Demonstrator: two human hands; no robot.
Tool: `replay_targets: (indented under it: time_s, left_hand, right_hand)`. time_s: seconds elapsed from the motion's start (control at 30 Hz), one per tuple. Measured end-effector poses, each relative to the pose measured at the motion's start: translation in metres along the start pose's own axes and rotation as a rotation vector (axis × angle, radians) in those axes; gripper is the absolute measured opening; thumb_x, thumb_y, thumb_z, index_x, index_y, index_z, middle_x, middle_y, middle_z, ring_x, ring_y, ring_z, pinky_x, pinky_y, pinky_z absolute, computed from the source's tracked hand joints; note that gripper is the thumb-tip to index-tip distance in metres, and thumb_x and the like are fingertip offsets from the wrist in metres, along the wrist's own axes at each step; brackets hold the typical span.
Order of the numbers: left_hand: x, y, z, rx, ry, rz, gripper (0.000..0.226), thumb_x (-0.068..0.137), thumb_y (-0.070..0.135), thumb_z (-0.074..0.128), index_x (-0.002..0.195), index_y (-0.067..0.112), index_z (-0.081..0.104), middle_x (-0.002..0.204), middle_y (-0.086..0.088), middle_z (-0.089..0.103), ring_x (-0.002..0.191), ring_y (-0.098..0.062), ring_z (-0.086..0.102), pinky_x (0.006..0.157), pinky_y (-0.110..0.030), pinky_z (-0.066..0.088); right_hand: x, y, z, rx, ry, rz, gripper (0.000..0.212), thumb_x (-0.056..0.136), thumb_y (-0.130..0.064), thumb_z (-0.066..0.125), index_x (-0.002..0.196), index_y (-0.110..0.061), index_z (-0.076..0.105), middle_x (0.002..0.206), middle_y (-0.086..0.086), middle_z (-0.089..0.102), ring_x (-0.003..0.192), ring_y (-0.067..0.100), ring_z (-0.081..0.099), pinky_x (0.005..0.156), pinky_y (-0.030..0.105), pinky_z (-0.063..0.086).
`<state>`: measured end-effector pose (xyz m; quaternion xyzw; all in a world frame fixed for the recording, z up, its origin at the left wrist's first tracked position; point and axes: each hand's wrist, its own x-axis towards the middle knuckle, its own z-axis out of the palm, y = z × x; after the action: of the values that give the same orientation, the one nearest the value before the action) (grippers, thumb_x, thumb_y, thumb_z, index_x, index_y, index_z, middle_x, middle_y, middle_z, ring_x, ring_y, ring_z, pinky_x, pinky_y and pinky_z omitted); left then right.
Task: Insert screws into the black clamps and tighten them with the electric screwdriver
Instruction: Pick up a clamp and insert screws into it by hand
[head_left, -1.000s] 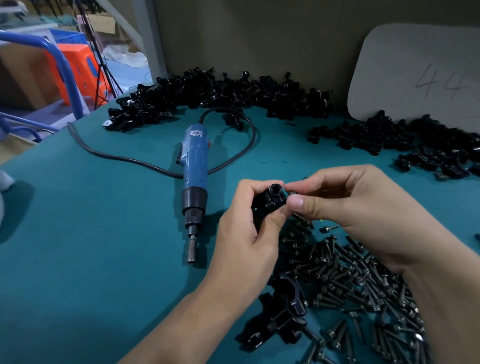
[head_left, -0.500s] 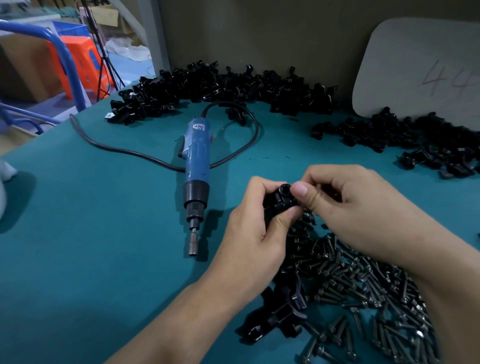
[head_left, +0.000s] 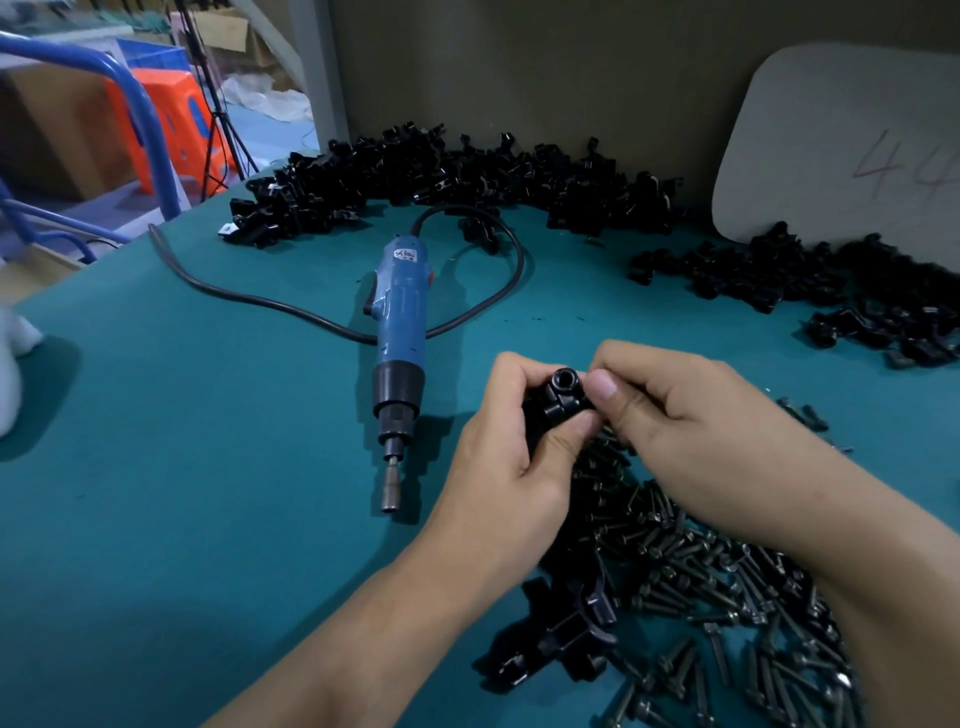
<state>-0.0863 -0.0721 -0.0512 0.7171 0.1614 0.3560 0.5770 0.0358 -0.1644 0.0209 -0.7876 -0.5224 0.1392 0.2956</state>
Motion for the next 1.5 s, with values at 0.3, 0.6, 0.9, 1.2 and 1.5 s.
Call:
replay_targets:
  time_s: [0.3,0.6,0.9,1.2,1.5]
  left_hand:
    - [0.001,-0.001,0.000,0.017,0.018,-0.007,0.013,0.096,0.033,0.059,0.106,0.028,0.052,0.098,0.014,0.070,0.095,-0.010,0.069,0.089,-0.035,0.057]
    - [0.000,0.001,0.001,0.018,-0.019,-0.001,0.010,0.098,0.029,0.056,0.104,0.025,0.048,0.094,0.001,0.069,0.091,-0.029,0.066,0.086,-0.058,0.055]
    - [0.000,-0.002,0.001,0.048,-0.052,0.037,0.012,0.100,0.022,0.061,0.105,0.024,0.050,0.089,0.023,0.068,0.082,0.000,0.063,0.073,-0.014,0.049]
    - [0.000,-0.003,0.000,0.020,-0.020,0.010,0.020,0.100,0.046,0.057,0.117,0.041,0.047,0.111,0.020,0.063,0.112,-0.008,0.064,0.098,-0.033,0.053]
    - [-0.004,-0.001,-0.001,0.052,-0.095,0.028,0.018,0.104,0.031,0.053,0.119,0.032,0.043,0.112,0.022,0.063,0.111,0.005,0.061,0.090,-0.007,0.043]
  right_hand:
    - [0.001,0.001,-0.002,0.049,-0.015,0.022,0.043,0.090,-0.068,0.034,0.081,-0.033,0.057,0.062,-0.003,0.056,0.052,0.006,0.049,0.051,0.027,0.043]
    - [0.001,-0.003,0.003,0.106,-0.025,-0.001,0.035,0.104,-0.038,0.042,0.079,-0.015,0.050,0.054,-0.014,0.041,0.048,0.003,0.037,0.049,0.016,0.036]
    - [0.001,-0.002,-0.001,0.015,-0.033,0.042,0.048,0.096,-0.055,0.037,0.079,-0.014,0.055,0.060,-0.001,0.047,0.050,0.005,0.038,0.048,0.027,0.036]
    - [0.002,0.004,-0.002,0.139,0.049,-0.042,0.017,0.098,-0.019,0.063,0.091,-0.033,0.061,0.081,-0.006,0.065,0.072,0.011,0.059,0.067,0.026,0.050]
    - [-0.003,0.009,-0.015,0.299,-0.010,-0.030,0.018,0.090,-0.011,0.072,0.087,-0.028,0.076,0.079,-0.007,0.077,0.073,0.005,0.073,0.070,0.012,0.054]
